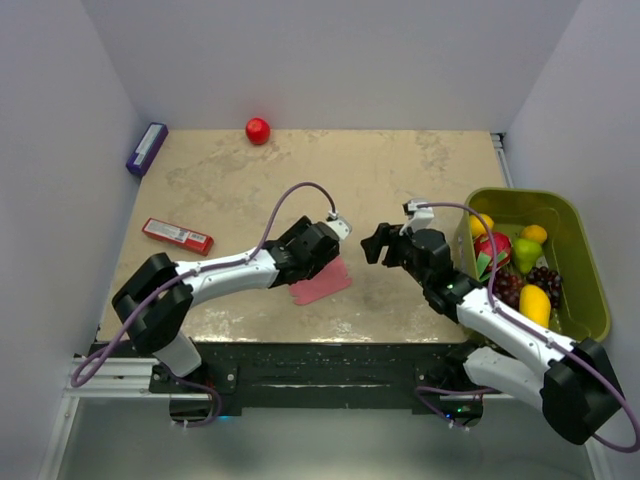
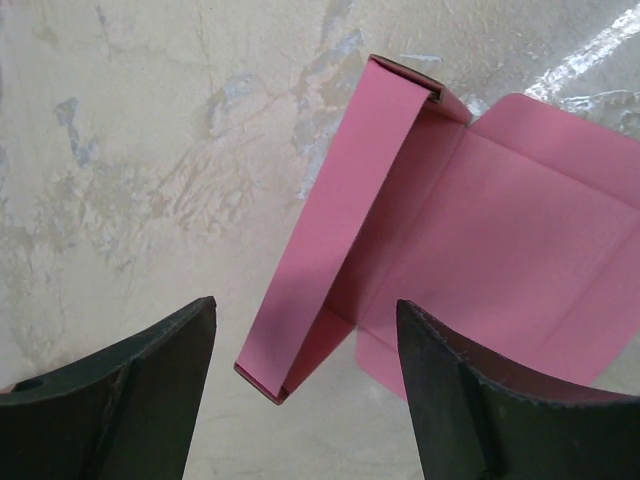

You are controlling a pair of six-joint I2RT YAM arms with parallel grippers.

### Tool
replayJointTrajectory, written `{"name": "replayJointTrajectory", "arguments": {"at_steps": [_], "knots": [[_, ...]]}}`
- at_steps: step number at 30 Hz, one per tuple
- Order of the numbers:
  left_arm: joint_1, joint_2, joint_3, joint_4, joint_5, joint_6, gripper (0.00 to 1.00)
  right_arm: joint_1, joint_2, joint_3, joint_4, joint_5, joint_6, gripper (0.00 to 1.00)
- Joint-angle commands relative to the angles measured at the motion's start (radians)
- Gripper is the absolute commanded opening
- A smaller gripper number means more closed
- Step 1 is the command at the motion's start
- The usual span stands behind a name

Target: Fold the paper box

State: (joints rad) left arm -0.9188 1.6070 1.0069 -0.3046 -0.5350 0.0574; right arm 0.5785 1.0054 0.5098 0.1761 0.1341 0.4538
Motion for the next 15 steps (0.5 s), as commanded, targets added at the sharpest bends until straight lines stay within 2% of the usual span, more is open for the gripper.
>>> {"name": "replayJointTrajectory", "arguments": {"at_steps": [1, 3, 4, 7, 10, 15], "knots": [[-0.006, 0.027, 0.058, 0.073, -0.071, 0.052, 0.74, -0.006, 0.005, -0.007, 0.01, -0.045, 0.009, 0.75], [-0.006, 0.057, 0.074, 0.076, -0.072, 0.059, 0.64, -0.006, 0.009, -0.007, 0.019, -0.047, 0.009, 0.74], [-0.005, 0.068, 0.081, 0.076, -0.074, 0.059, 0.53, -0.005, 0.009, -0.008, 0.02, -0.045, 0.011, 0.73], [0.005, 0.096, 0.094, 0.082, -0.056, 0.061, 0.34, -0.006, -0.007, -0.011, 0.01, -0.041, 0.013, 0.71], [0.031, 0.113, 0.104, 0.082, -0.008, 0.047, 0.24, -0.006, -0.031, -0.002, -0.03, -0.034, 0.019, 0.69], [0.125, 0.111, 0.111, 0.073, 0.133, -0.017, 0.19, -0.006, -0.07, 0.057, -0.169, -0.044, 0.014, 0.68]]}}
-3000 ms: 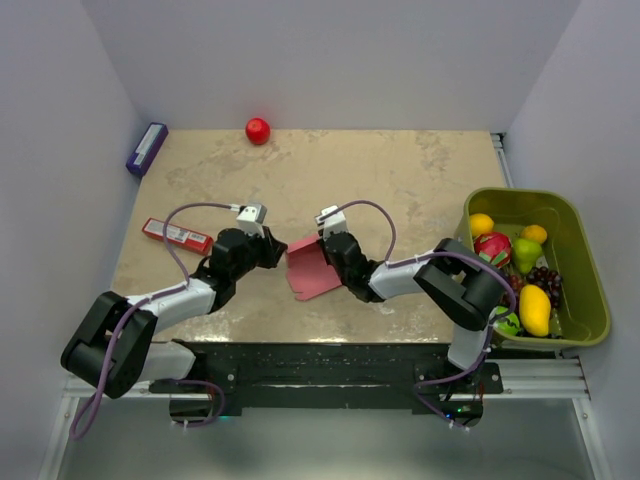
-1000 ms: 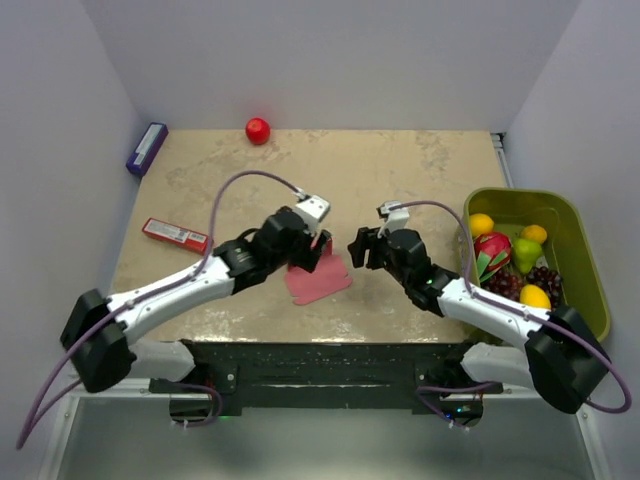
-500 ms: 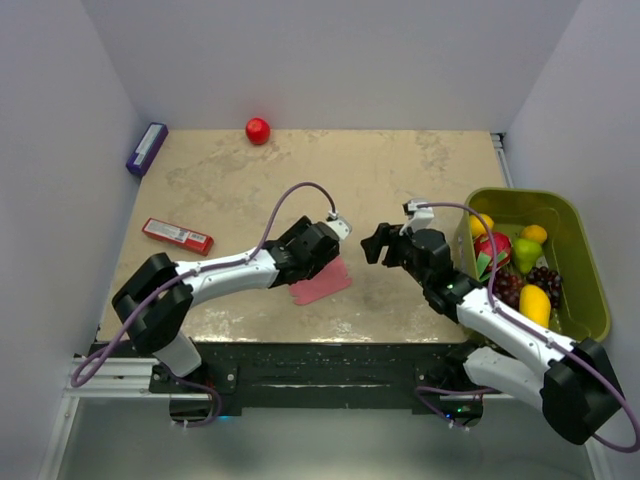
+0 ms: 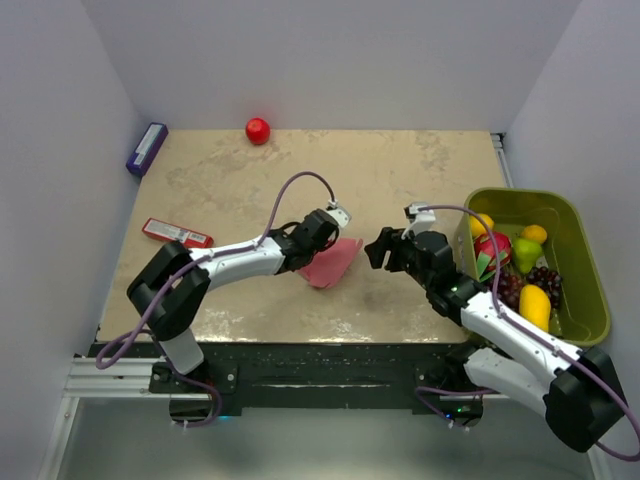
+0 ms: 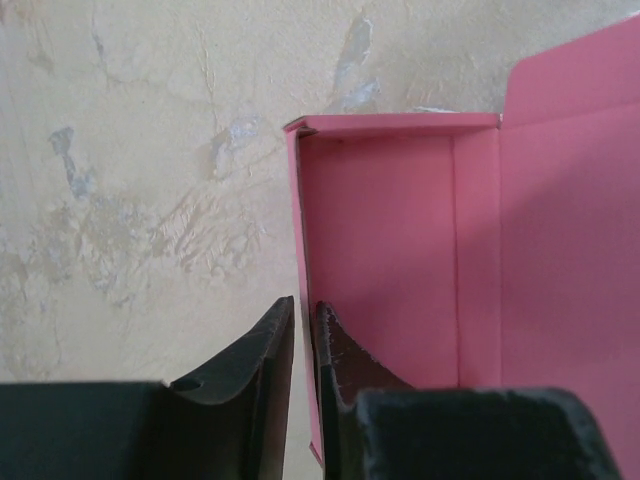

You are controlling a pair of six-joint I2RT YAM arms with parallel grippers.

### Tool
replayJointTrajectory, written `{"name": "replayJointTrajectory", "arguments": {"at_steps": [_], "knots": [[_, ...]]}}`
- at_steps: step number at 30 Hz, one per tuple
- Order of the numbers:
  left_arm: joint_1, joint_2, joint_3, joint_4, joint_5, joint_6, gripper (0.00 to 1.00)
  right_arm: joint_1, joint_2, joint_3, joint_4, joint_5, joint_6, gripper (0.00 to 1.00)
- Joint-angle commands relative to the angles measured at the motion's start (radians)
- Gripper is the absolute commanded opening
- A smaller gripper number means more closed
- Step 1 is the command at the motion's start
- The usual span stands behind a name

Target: Fold the paper box

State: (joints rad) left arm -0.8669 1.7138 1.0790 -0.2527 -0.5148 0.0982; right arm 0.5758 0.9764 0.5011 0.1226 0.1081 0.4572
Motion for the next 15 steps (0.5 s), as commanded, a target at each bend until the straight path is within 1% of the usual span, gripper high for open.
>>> {"name": "replayJointTrajectory", "arguments": {"at_steps": [1, 3, 5, 6, 7, 9, 11, 12, 13, 14, 15], "knots": [[0.081, 0.006, 0.038, 0.021, 0.13, -0.064, 0.18, -0.004, -0.059, 0.08, -0.151, -0.01, 0.017, 0.68], [0.1, 0.015, 0.032, 0.021, 0.16, -0.083, 0.17, -0.004, -0.073, 0.118, -0.245, -0.005, 0.021, 0.7], [0.115, 0.033, 0.027, 0.013, 0.188, -0.091, 0.16, -0.004, -0.082, 0.145, -0.296, -0.002, 0.031, 0.71], [0.121, 0.039, 0.027, 0.009, 0.211, -0.125, 0.15, -0.004, -0.081, 0.166, -0.334, -0.002, 0.032, 0.71], [0.126, 0.046, 0.027, 0.004, 0.225, -0.141, 0.15, -0.004, -0.071, 0.174, -0.343, -0.01, 0.044, 0.71], [0.138, 0.058, 0.027, -0.008, 0.269, -0.156, 0.15, -0.004, -0.055, 0.186, -0.353, -0.082, 0.07, 0.71], [0.147, 0.067, 0.025, -0.02, 0.303, -0.179, 0.15, -0.002, -0.021, 0.189, -0.328, -0.107, 0.093, 0.69], [0.151, 0.072, 0.027, -0.026, 0.34, -0.187, 0.15, -0.001, -0.009, 0.194, -0.318, -0.161, 0.116, 0.68], [0.154, 0.081, 0.027, -0.034, 0.358, -0.198, 0.15, 0.002, 0.002, 0.198, -0.307, -0.174, 0.126, 0.68], [0.155, 0.082, 0.025, -0.043, 0.39, -0.202, 0.16, 0.018, 0.03, 0.212, -0.295, -0.182, 0.133, 0.68], [0.158, 0.081, 0.022, -0.046, 0.41, -0.207, 0.21, 0.028, 0.045, 0.221, -0.293, -0.182, 0.144, 0.7]]}}
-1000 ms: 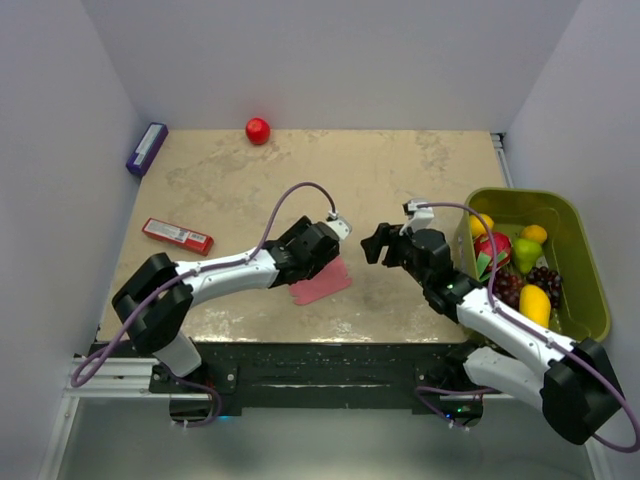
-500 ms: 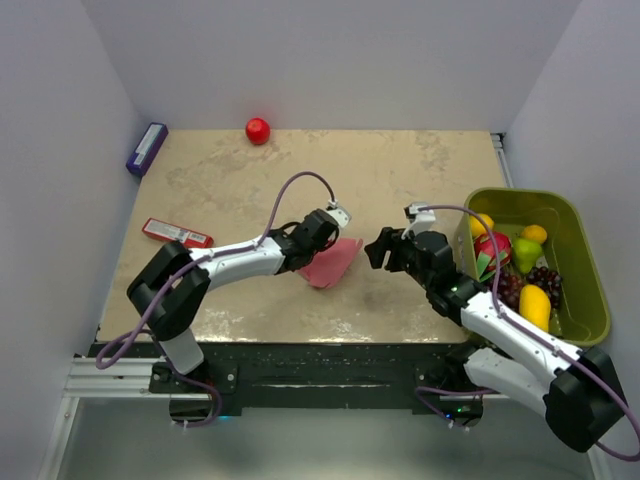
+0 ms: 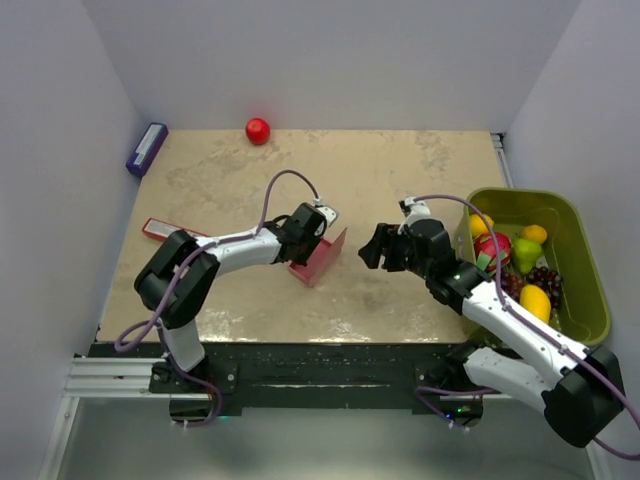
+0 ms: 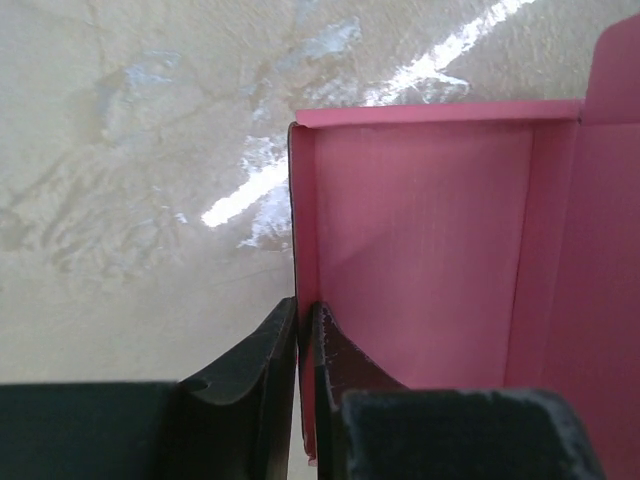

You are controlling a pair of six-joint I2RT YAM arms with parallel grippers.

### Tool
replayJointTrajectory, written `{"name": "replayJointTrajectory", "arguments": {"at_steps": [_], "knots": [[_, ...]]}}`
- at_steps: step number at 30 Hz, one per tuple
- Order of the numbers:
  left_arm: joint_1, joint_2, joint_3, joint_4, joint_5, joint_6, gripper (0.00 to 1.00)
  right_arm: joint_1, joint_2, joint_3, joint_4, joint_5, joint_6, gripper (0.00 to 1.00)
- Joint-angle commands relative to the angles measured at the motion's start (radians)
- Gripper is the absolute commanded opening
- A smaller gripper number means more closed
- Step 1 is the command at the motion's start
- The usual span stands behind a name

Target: Fold the paper box

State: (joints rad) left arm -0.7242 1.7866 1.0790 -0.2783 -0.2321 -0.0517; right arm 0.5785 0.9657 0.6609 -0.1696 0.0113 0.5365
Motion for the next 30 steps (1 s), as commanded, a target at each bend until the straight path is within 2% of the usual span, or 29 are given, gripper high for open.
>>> {"name": "replayJointTrajectory", "arguments": {"at_steps": [1, 6, 9, 14, 18, 20, 27, 30], "knots": [[0.026, -0.001, 0.018, -0.022, 0.146, -0.068, 0.24, 0.04, 0.07, 0.074, -0.004, -0.079, 0.068, 0.71], [0.094, -0.078, -0.017, -0.001, 0.307, -0.109, 0.45, 0.133, 0.133, 0.082, 0.047, -0.051, 0.143, 0.72], [0.131, -0.131, -0.047, 0.005, 0.336, -0.122, 0.5, 0.141, 0.131, 0.039, 0.101, -0.039, 0.195, 0.71], [0.193, -0.211, -0.09, 0.021, 0.311, -0.132, 0.52, 0.141, 0.081, -0.038, 0.085, 0.116, 0.201, 0.67], [0.232, -0.208, -0.091, 0.016, 0.239, -0.132, 0.52, 0.141, 0.093, -0.096, 0.131, 0.136, 0.214, 0.65], [0.232, -0.175, -0.088, 0.007, 0.192, -0.117, 0.52, 0.142, 0.134, -0.103, 0.165, 0.138, 0.214, 0.65], [0.223, -0.067, -0.079, -0.007, 0.226, -0.114, 0.48, 0.074, 0.333, -0.046, 0.306, 0.095, 0.158, 0.65], [0.166, -0.081, -0.102, -0.006, 0.218, -0.129, 0.48, 0.05, 0.45, 0.035, 0.343, 0.078, 0.114, 0.65]]}}
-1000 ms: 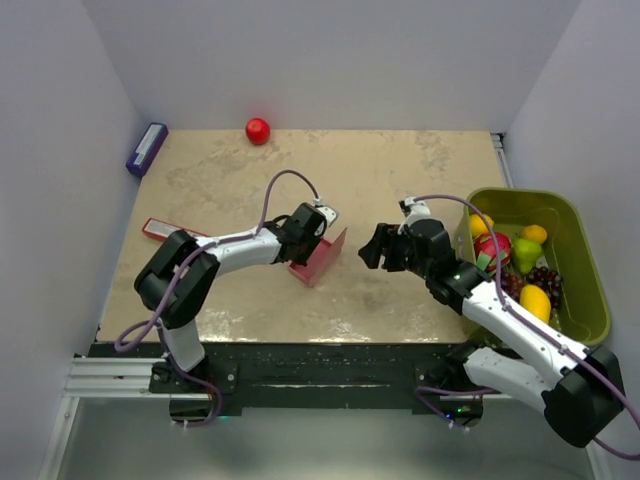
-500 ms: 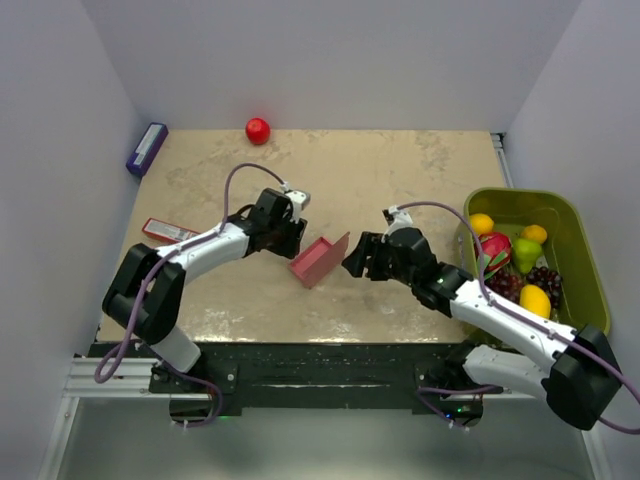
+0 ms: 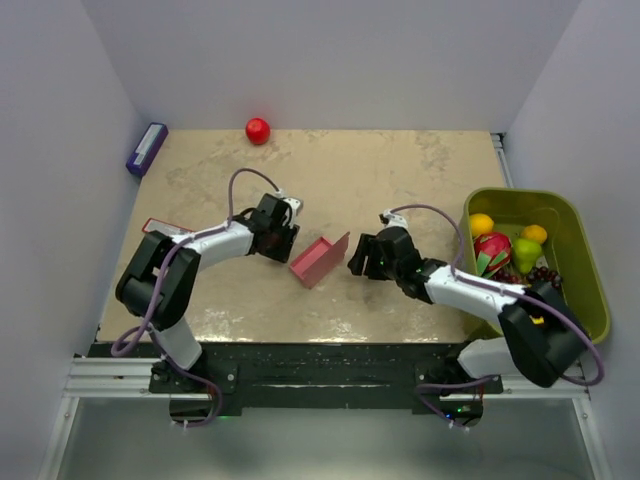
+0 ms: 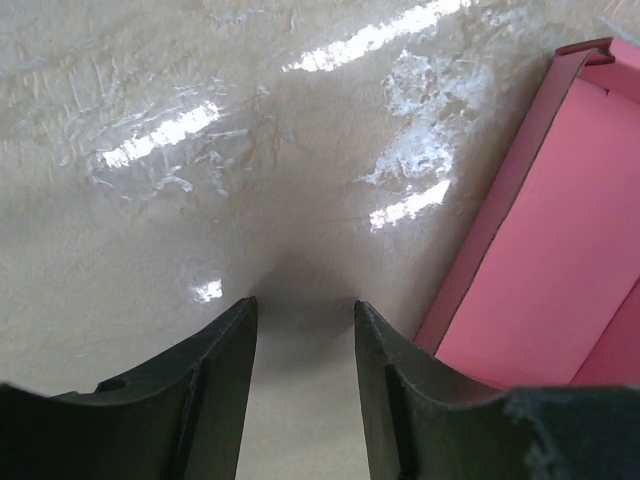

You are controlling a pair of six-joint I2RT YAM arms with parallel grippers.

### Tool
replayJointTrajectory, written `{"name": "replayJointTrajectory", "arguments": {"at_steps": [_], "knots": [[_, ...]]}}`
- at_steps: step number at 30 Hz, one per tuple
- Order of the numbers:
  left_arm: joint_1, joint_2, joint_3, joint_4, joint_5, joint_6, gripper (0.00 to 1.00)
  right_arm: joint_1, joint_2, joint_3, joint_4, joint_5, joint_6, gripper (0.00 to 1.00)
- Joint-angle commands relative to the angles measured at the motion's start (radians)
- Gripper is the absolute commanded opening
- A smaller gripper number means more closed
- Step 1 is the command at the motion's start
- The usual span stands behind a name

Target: Fold the paper box

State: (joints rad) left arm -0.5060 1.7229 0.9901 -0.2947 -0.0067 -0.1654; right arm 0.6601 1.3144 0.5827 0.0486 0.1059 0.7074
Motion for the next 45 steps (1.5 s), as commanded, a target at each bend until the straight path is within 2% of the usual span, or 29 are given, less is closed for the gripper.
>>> {"name": "replayJointTrajectory", "arguments": {"at_steps": [1, 6, 12, 15, 18, 21, 23, 27, 33, 35, 37, 42, 45], "knots": [[-0.101, -0.023, -0.025, 0.005, -0.019, -0.02, 0.48, -0.034, 0.132, 0.147, 0.123, -0.034, -0.069, 0.65], [-0.184, -0.1, -0.1, -0.009, -0.03, -0.121, 0.5, -0.037, 0.328, 0.389, 0.113, -0.089, -0.131, 0.65], [-0.187, -0.38, -0.3, 0.042, 0.03, -0.247, 0.52, -0.051, 0.46, 0.617, 0.021, -0.13, -0.213, 0.68], [-0.18, -0.569, -0.381, 0.014, 0.01, -0.287, 0.53, -0.056, 0.427, 0.66, -0.045, -0.074, -0.261, 0.72], [-0.166, -0.714, -0.392, -0.014, -0.016, -0.306, 0.58, -0.068, 0.329, 0.619, -0.07, -0.055, -0.281, 0.77], [-0.123, -0.798, -0.357, -0.021, -0.015, -0.264, 0.71, -0.077, 0.195, 0.505, -0.053, -0.104, -0.278, 0.77], [-0.085, -0.801, -0.323, -0.026, 0.0, -0.224, 0.77, -0.077, 0.069, 0.387, 0.02, -0.159, -0.281, 0.77], [0.032, -0.738, -0.24, 0.032, 0.097, -0.125, 0.8, -0.077, -0.126, 0.215, 0.071, -0.21, -0.316, 0.8], [0.032, -0.662, -0.215, 0.149, 0.146, 0.047, 0.81, -0.077, -0.245, 0.023, 0.131, -0.275, -0.353, 0.8], [0.032, -0.645, -0.225, 0.169, 0.204, 0.134, 0.84, -0.076, -0.248, -0.026, 0.181, -0.299, -0.362, 0.8], [0.034, -0.623, -0.226, 0.169, 0.185, 0.193, 0.87, -0.074, -0.225, -0.05, 0.223, -0.305, -0.376, 0.79], [0.038, -0.504, -0.199, 0.169, 0.146, 0.208, 0.89, -0.076, -0.147, -0.058, 0.296, -0.313, -0.394, 0.78], [0.049, -0.447, -0.182, 0.175, 0.175, 0.213, 0.88, -0.068, -0.087, -0.057, 0.358, -0.328, -0.41, 0.75]]}}
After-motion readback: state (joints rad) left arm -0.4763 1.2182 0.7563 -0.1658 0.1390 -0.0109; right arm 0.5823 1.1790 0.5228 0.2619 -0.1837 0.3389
